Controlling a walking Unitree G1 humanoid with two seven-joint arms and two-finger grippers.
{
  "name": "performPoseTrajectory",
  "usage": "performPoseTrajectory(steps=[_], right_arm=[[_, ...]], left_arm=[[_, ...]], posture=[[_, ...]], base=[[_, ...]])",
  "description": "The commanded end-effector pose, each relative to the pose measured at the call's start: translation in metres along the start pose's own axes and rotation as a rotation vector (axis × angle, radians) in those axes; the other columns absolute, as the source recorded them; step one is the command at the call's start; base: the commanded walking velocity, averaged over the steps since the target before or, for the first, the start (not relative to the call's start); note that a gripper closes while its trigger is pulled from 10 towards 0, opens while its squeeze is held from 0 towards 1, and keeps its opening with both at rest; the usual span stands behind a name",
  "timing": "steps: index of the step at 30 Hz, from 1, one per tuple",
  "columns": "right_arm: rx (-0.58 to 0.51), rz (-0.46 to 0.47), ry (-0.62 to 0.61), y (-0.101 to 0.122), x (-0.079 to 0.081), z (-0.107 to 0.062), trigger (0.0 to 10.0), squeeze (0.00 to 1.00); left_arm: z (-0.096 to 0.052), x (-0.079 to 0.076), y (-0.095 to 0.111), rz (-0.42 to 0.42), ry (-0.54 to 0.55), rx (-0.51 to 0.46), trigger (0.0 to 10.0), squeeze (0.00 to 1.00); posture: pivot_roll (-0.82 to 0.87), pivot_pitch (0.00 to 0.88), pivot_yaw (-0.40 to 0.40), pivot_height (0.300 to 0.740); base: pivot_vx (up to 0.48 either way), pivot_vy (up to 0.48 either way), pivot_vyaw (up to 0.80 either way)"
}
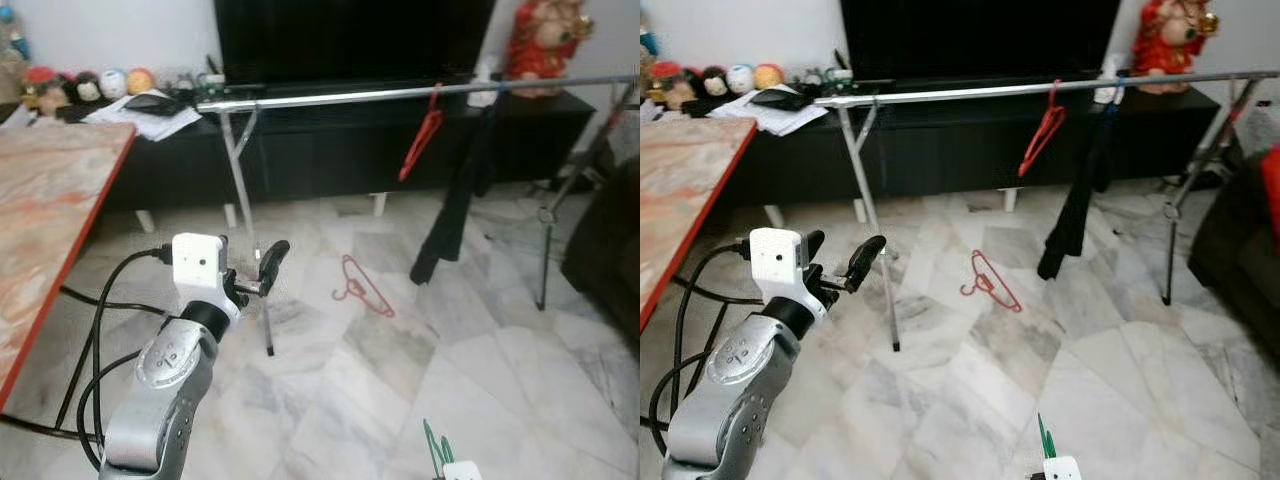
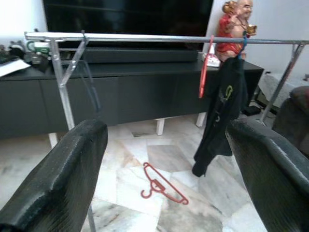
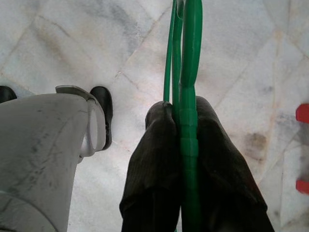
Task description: Hang hanger
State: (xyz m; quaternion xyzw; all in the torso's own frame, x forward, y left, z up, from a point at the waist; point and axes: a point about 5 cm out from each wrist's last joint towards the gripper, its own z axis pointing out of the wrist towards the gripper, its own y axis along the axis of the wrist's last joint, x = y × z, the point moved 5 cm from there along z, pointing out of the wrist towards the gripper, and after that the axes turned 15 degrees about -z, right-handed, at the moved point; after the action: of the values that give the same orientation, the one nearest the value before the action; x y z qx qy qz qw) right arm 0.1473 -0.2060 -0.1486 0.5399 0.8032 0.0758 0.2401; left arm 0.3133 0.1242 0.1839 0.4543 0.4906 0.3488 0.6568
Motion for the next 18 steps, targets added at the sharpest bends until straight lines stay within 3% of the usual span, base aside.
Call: performPoseTrajectory(steps=[1, 9, 16, 18], right_arm=[[-0.009, 0.003, 0.001, 0.0032, 0.0004, 0.0004, 10.0, 0.00], [-0.013, -0.004, 0.002, 0.0034, 0.0002, 0.0003, 10.0, 0.00], [-0.012, -0.006, 0.005, 0.0033, 0.0005, 0.0003, 10.0, 0.00], [-0.012, -0.005, 0.005, 0.0033, 0.0006, 0.0003, 10.0, 0.00]], left_arm=[[0.0000, 0.0014, -0.0002, 0.012, 0.002, 0.009, 10.0, 0.00], [0.0004, 0.0024, -0.0009, 0.026, 0.011, 0.008, 10.0, 0.00], [0.0011, 0.0031, -0.0010, 0.030, 0.015, 0.009, 10.0, 0.00], [0.0012, 0.0033, -0.0017, 0.022, 0.018, 0.012, 10.0, 0.00]], posture=[[-0.01, 0.000, 0.000, 0.740], [-0.01, 0.000, -0.002, 0.740], [-0.01, 0.000, -0.003, 0.740], [-0.01, 0.000, -0.003, 0.740]], base=[[0.000, 0.000, -0.74], [0.000, 0.000, -0.74], [0.000, -0.410, -0.72], [0.000, 0.000, -0.69]])
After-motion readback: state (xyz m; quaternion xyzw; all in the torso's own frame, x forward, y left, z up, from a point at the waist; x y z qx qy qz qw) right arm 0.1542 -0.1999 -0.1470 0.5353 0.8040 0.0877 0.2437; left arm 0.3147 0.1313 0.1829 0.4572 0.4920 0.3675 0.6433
